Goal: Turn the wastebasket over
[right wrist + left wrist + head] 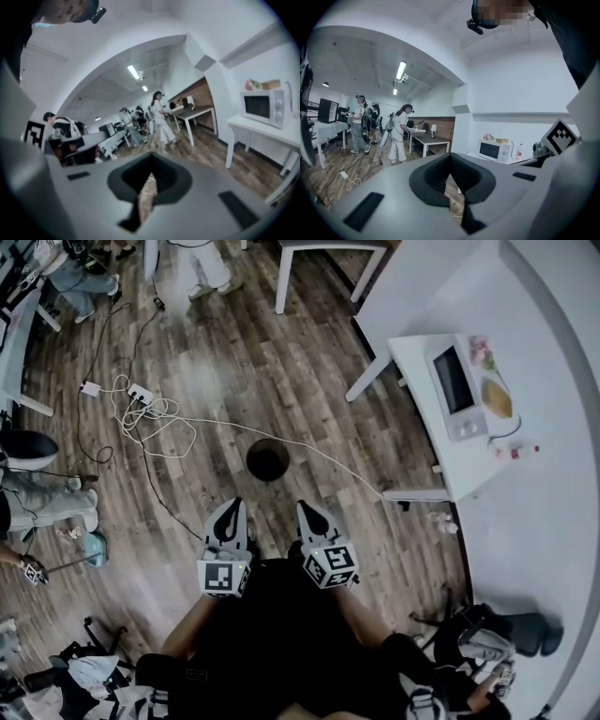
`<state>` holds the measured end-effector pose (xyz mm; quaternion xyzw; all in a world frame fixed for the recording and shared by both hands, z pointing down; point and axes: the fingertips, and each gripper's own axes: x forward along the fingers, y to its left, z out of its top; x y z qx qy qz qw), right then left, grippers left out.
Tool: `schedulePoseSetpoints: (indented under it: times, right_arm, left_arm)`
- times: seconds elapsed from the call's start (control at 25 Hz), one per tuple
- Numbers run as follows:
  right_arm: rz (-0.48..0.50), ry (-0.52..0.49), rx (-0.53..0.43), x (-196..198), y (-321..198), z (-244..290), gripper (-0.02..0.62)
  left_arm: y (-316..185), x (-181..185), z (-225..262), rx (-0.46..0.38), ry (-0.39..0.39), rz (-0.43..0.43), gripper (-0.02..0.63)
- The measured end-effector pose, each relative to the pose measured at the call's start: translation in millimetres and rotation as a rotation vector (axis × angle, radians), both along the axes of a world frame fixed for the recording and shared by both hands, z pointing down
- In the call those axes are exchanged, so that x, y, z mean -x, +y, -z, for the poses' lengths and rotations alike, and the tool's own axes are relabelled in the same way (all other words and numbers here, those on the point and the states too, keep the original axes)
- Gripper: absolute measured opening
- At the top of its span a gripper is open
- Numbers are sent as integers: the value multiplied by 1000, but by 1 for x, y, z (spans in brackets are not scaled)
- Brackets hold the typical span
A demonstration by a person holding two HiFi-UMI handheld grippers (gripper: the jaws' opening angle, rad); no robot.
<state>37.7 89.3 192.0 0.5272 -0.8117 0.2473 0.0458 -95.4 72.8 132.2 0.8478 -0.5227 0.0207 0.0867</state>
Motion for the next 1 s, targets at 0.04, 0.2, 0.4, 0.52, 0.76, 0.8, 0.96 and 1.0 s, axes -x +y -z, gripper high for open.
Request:
schedulePoseSetpoints:
  times: [0.04,0.2,0.4,0.52,0.76,0.8,0.96,1.0]
  right_arm:
    - [1,7,-3,1,0,0,32]
    - [5,18,-11,-1,0,3,32]
    - [20,13,-14,2,0,1,32]
    - [25,14,-12,5,-1,1,32]
    - [22,12,-19,9,-3,1,32]
    - [19,12,-20,10,-3,1,32]
    - [8,14,-19,15,-5,3,32]
    - [7,14,-19,16,-6,3,32]
  left_arm:
    - [-1,0,-3,4,3,-4,34]
    - [-4,-5,1,-8,8,-20,34]
    - [-4,-8,-5,9,21,-23,34]
    - [-5,-9,-6,18,30,-28,34]
    - [-6,-8,-8,16,35,-36,34]
    - [-6,-8,-7,23,42,-36,34]
    - [-7,-4,-4,29,44,-43,34]
    - [-7,-3,-4,28,42,-44,34]
